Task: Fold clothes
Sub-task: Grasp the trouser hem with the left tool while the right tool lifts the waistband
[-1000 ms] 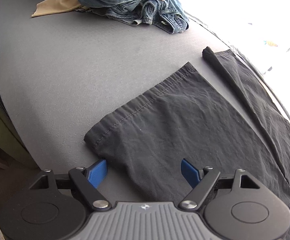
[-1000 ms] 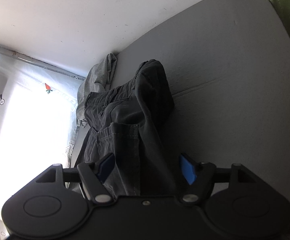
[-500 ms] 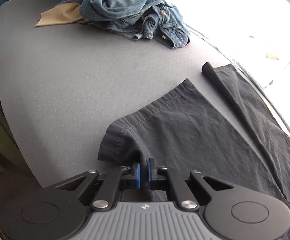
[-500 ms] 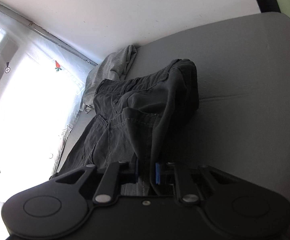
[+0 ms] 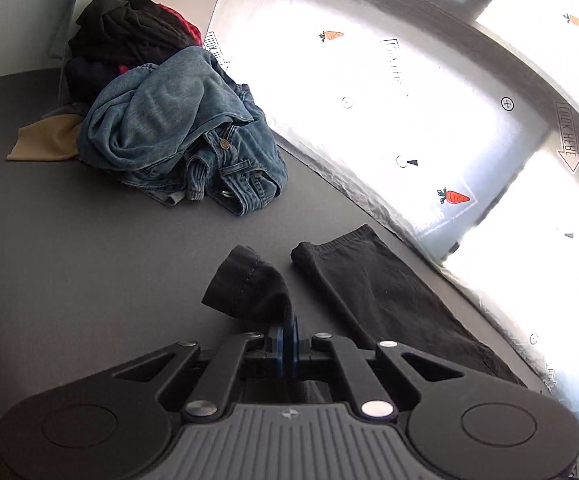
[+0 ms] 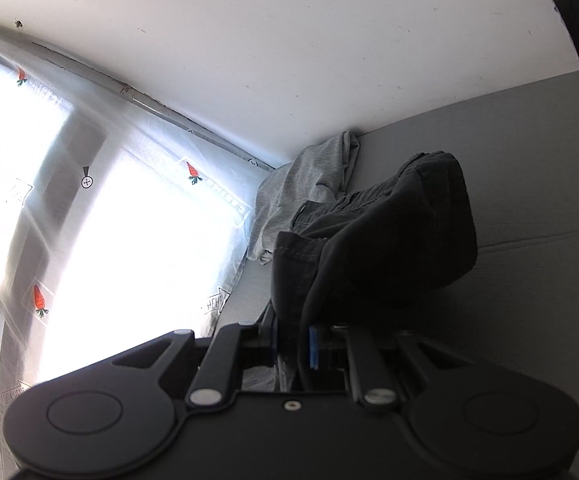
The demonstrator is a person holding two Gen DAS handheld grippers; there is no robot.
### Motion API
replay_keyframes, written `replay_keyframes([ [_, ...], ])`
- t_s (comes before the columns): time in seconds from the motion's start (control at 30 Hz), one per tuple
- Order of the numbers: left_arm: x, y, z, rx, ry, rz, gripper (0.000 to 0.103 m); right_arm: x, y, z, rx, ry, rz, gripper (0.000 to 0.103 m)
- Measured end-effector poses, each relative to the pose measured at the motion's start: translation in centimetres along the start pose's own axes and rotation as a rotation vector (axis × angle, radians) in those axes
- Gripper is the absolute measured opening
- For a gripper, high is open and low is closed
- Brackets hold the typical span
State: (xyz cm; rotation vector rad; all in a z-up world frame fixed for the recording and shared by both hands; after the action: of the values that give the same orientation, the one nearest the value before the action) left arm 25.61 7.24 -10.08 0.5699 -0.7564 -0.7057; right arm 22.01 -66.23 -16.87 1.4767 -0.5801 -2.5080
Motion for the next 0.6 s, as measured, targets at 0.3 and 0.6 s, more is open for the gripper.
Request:
replay_keyframes([
  [0.3,5.6,5.6,-4.2,0.095,-0.018,0.021,0.003,-4.2,1.8,-3.4,0.050,0.032,-0.019,0.014],
  [0.6,15.1,10.5,-18.9,0.093,-0.010,-0.121,0.003,-10.6,2.4,-15.9,0.051,-0.034,0.055,0.014],
])
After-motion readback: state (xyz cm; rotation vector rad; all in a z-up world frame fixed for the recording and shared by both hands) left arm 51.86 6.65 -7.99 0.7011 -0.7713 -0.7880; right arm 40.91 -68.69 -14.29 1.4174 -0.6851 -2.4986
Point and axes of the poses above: each gripper's, at about its wrist camera, not at the fingertips, and z roughly against the way its jaws point, x to its right, y to its top, the point moved 8 cm from there along -z, roughly the way its jaws point
